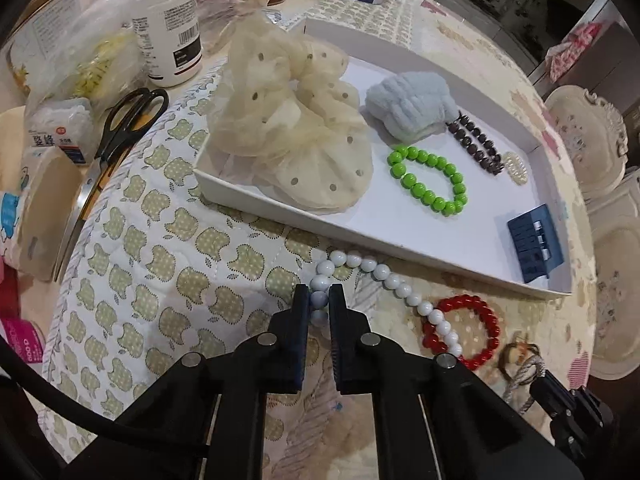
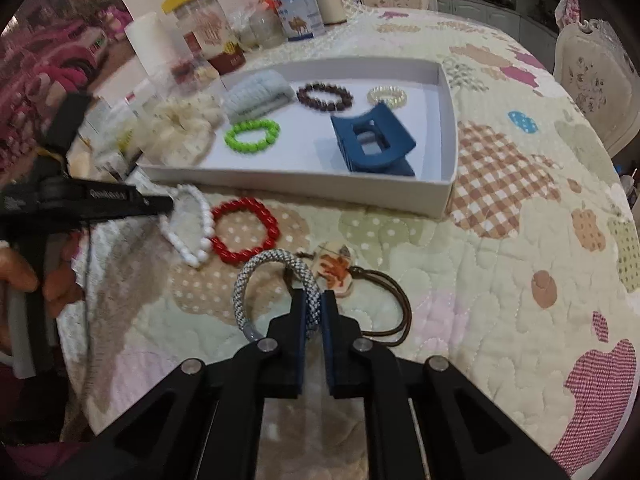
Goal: Organize jewelry
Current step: 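Grasp the grey braided band with the right tool and lift it, then lower the grey band into the tray while the left tool carries the white pearl bracelet, then release the grey band with the right tool while the left releases the pearl bracelet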
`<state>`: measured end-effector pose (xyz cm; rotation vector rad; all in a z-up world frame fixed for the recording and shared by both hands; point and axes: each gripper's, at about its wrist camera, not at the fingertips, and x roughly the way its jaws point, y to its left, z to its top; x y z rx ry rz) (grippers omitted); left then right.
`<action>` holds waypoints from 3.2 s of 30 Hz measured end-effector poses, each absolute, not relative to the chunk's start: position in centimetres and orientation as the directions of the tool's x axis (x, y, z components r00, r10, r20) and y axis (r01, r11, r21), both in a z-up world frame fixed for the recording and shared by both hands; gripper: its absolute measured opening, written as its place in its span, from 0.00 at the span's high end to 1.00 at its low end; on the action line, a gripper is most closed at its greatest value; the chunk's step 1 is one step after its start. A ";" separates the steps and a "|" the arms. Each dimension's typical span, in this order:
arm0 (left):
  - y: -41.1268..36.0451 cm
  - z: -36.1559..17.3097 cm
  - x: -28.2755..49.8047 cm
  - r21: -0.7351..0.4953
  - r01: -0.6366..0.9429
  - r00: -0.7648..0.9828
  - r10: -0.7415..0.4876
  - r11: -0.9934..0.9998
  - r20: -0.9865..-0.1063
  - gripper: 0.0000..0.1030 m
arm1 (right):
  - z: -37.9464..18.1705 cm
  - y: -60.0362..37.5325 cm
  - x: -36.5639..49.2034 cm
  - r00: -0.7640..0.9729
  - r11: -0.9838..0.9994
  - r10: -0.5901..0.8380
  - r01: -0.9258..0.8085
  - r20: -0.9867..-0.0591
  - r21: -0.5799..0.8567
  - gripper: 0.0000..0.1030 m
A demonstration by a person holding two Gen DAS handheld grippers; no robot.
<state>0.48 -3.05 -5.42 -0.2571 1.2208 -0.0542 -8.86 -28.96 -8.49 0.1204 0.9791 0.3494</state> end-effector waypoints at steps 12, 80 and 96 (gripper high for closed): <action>-3.3 2.7 -1.9 -0.283 0.005 0.467 -0.253 0.959 -0.847 0.92 | -2.9 -30.7 -9.7 0.586 0.918 0.396 -0.268 -0.707 0.292 0.93; -2.3 -2.1 17.0 -0.180 -0.078 0.422 -0.131 0.980 -0.897 0.92 | -8.3 -24.9 7.1 0.459 0.936 0.342 -0.245 -0.820 0.253 0.93; -2.6 0.0 13.9 -0.171 -0.060 0.446 -0.127 0.983 -0.886 0.71 | -7.2 -24.7 5.8 0.483 0.937 0.339 -0.247 -0.807 0.246 0.69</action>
